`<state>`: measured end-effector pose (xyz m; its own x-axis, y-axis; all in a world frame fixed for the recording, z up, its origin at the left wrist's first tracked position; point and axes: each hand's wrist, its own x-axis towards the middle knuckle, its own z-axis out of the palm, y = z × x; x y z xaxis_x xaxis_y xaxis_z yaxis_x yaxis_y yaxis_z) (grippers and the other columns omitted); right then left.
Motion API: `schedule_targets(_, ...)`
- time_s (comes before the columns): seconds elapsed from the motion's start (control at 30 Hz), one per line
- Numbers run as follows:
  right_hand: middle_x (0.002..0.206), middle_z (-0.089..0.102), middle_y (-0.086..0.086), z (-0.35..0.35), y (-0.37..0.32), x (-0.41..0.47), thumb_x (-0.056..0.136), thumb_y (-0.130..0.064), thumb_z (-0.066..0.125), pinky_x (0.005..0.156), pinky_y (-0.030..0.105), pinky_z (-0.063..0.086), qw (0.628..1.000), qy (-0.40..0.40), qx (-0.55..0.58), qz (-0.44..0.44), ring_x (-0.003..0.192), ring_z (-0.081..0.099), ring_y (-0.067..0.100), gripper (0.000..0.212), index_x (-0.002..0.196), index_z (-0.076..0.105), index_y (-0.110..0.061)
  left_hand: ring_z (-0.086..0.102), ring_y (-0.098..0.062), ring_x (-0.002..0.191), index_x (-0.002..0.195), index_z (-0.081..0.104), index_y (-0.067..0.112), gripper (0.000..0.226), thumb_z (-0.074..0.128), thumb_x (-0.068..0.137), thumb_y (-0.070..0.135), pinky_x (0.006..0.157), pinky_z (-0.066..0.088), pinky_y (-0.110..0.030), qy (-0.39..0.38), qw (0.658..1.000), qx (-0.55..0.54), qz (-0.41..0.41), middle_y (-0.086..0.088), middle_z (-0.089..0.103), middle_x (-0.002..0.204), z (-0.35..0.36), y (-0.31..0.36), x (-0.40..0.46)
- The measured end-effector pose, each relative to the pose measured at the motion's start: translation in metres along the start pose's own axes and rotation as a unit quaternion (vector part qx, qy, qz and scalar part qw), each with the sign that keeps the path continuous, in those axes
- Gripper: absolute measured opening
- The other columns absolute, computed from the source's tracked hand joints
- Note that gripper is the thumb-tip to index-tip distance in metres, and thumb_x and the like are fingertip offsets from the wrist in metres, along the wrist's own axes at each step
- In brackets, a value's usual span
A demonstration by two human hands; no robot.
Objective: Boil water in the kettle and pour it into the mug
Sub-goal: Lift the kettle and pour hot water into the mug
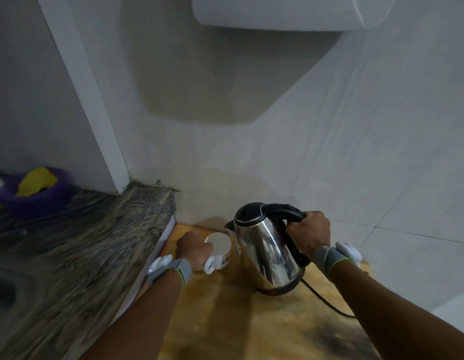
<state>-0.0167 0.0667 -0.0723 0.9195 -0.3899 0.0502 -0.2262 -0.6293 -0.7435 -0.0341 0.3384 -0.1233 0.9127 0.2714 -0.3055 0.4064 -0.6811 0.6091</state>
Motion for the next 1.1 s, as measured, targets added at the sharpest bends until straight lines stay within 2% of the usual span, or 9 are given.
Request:
schedule_targets(0.13,0.059,0.065,0.001,0.008,-0.01,-0.004,0.067,-0.024,0.068,0.057,0.035,0.057,0.999,-0.009,-0.035,-0.011,0.055,0.063,0.02,0.007,0.064,0.063,-0.02,0.063,-0.021,0.061,0.06,0.05,0.009,0.033,0.066,0.088,0.015,0.047,0.042,-0.033,-0.044,0.999,0.01,-0.019,-0.015,0.073,0.077,0.004,-0.01,0.004)
schedule_targets(0.2,0.06,0.064,0.001,0.009,-0.015,-0.004,0.067,-0.023,0.068,0.059,0.035,0.058,0.999,-0.014,-0.049,-0.015,0.056,0.063,0.02,0.006,0.067,0.065,-0.019,0.07,-0.025,0.082,0.056,0.042,0.011,0.038,0.064,0.087,0.009,0.055,0.051,-0.05,-0.05,0.999,0.012,-0.013,-0.02,0.073,0.095,0.007,-0.012,0.004)
schedule_targets(0.3,0.064,0.066,0.003,0.011,-0.024,-0.003,0.069,-0.022,0.068,0.061,0.036,0.059,0.997,-0.025,-0.074,-0.018,0.058,0.064,0.021,0.007,0.072,0.066,-0.016,0.072,-0.038,0.102,0.061,0.047,0.011,0.029,0.064,0.084,0.006,0.057,0.054,-0.042,-0.057,0.998,-0.003,-0.02,-0.026,0.073,0.103,0.012,-0.016,0.004)
schedule_targets(0.37,0.067,0.066,0.004,0.01,-0.03,-0.002,0.071,-0.021,0.068,0.062,0.036,0.058,0.996,-0.031,-0.085,-0.016,0.06,0.064,0.021,0.008,0.076,0.067,-0.014,0.071,-0.038,0.108,0.077,0.064,0.007,0.008,0.065,0.085,0.008,0.064,0.05,-0.035,-0.065,0.997,-0.029,-0.029,-0.023,0.073,0.107,0.015,-0.018,0.003)
schedule_targets(0.43,0.066,0.064,0.003,0.011,-0.036,-0.002,0.074,-0.021,0.069,0.058,0.031,0.054,0.994,-0.033,-0.103,-0.02,0.059,0.062,0.019,0.009,0.077,0.067,-0.012,0.069,-0.038,0.114,0.111,0.072,0.003,0.024,0.065,0.089,0.01,0.079,0.055,-0.035,-0.06,0.996,-0.057,-0.035,-0.02,0.073,0.119,0.021,-0.023,0.007)
schedule_targets(0.63,0.066,0.058,0.003,0.014,-0.052,-0.002,0.078,-0.022,0.069,0.057,0.027,0.043,0.983,-0.036,-0.178,-0.033,0.057,0.054,0.017,0.014,0.082,0.067,-0.009,0.067,-0.042,0.114,0.119,0.07,0.0,0.035,0.061,0.087,0.009,0.092,0.059,-0.047,-0.072,0.992,-0.101,-0.027,-0.023,0.071,0.121,0.024,-0.029,0.011)
schedule_targets(0.77,0.075,0.065,0.008,0.016,-0.059,0.0,0.077,-0.024,0.07,0.061,0.031,0.052,0.975,-0.04,-0.21,-0.056,0.065,0.061,0.023,0.016,0.084,0.067,-0.01,0.066,-0.037,0.119,0.136,0.064,0.007,0.053,0.071,0.084,0.012,0.093,0.059,-0.039,-0.081,0.991,-0.107,-0.018,-0.017,0.069,0.13,0.023,-0.029,0.01)
schedule_targets(0.87,0.074,0.064,0.006,0.018,-0.061,0.003,0.077,-0.025,0.07,0.064,0.033,0.056,0.969,-0.036,-0.232,-0.073,0.065,0.061,0.022,0.016,0.084,0.067,-0.011,0.065,-0.037,0.12,0.137,0.063,0.008,0.052,0.07,0.085,0.014,0.088,0.056,-0.036,-0.078,0.99,-0.114,-0.016,-0.016,0.068,0.132,0.023,-0.031,0.011)
schedule_targets(1.1,0.064,0.05,0.0,0.024,-0.068,0.006,0.069,-0.031,0.071,0.055,0.03,0.046,0.953,-0.027,-0.276,-0.123,0.056,0.051,0.018,0.018,0.072,0.057,-0.02,0.066,-0.036,0.113,0.135,0.063,0.007,0.049,0.066,0.086,0.013,0.084,0.056,-0.037,-0.075,0.991,-0.115,-0.005,-0.015,0.068,0.125,0.023,-0.033,0.009)
